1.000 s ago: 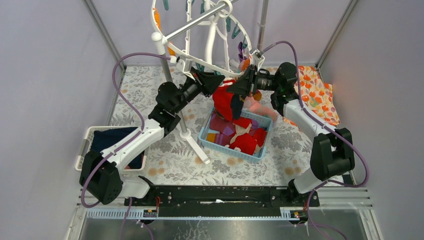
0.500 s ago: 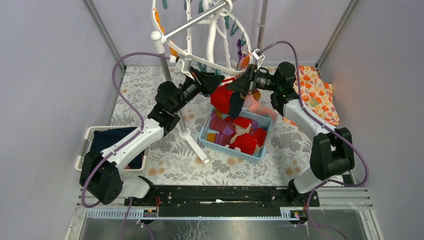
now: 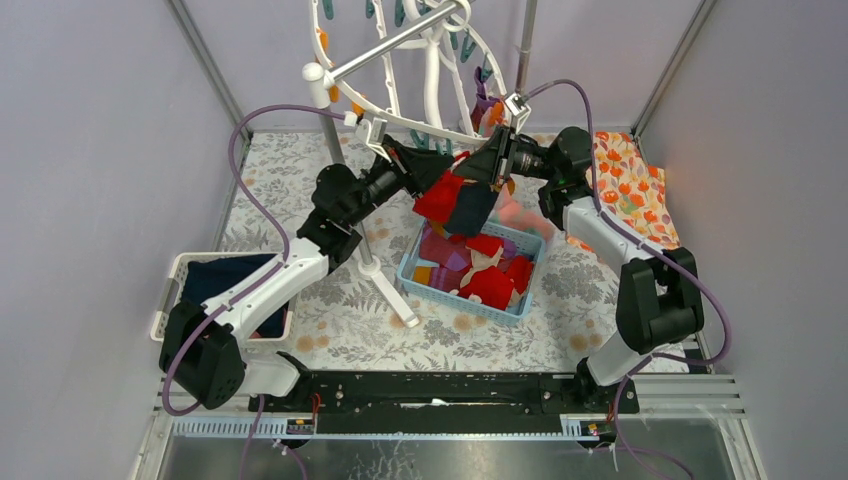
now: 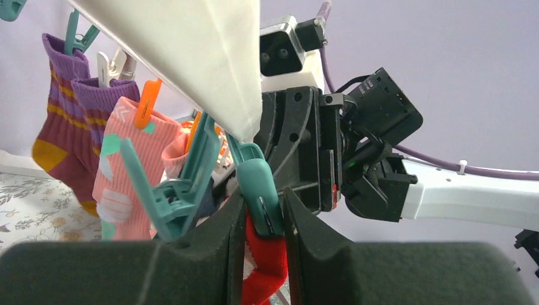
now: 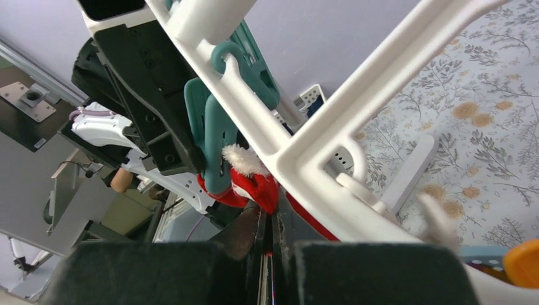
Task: Clip the socks to the hanger
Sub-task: Clamp the sock onto the hanger.
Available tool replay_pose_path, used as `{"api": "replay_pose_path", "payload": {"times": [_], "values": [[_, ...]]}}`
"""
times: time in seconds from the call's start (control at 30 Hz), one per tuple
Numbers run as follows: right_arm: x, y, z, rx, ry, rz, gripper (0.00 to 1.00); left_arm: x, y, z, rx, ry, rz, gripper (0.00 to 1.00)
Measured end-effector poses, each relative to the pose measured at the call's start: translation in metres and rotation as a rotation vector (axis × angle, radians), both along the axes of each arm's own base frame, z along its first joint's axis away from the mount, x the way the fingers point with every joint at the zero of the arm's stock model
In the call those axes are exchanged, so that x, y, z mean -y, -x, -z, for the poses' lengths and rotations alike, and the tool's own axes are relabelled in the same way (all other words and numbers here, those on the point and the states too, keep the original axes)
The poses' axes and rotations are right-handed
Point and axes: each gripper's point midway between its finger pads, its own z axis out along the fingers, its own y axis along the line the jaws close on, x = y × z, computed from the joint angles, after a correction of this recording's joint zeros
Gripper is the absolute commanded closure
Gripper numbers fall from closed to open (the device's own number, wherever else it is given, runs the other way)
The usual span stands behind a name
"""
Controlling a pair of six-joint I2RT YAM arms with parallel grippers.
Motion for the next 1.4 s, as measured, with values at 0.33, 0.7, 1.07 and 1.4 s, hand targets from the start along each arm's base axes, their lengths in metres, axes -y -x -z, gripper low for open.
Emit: {"api": "replay_pose_path", "payload": {"times": [0.33,0.7,1.07,1.4], "values": [[-0.001,0.002,-0.003,-0.014,-0.034,-0.022,0.92,0.002,0.001,0.002,-0.004,-0.002,0.009,0.76],[0.004,-0.003,0.023,-0.059,0.015,0.012,0.79,0.012,0.013,0.003,-0.021,0.001,0.069,0.35],[0.018,0.001,0.036,0.001,0.099,0.082,0.30,0.001,0.024,0.010,-0.044,-0.007,0.051,0.26],[0.033,0.019,0.050,0.119,0.239,0.143,0.24,-0.018,0.029,0.036,-0.121,-0.034,-0.029,0.26]]}}
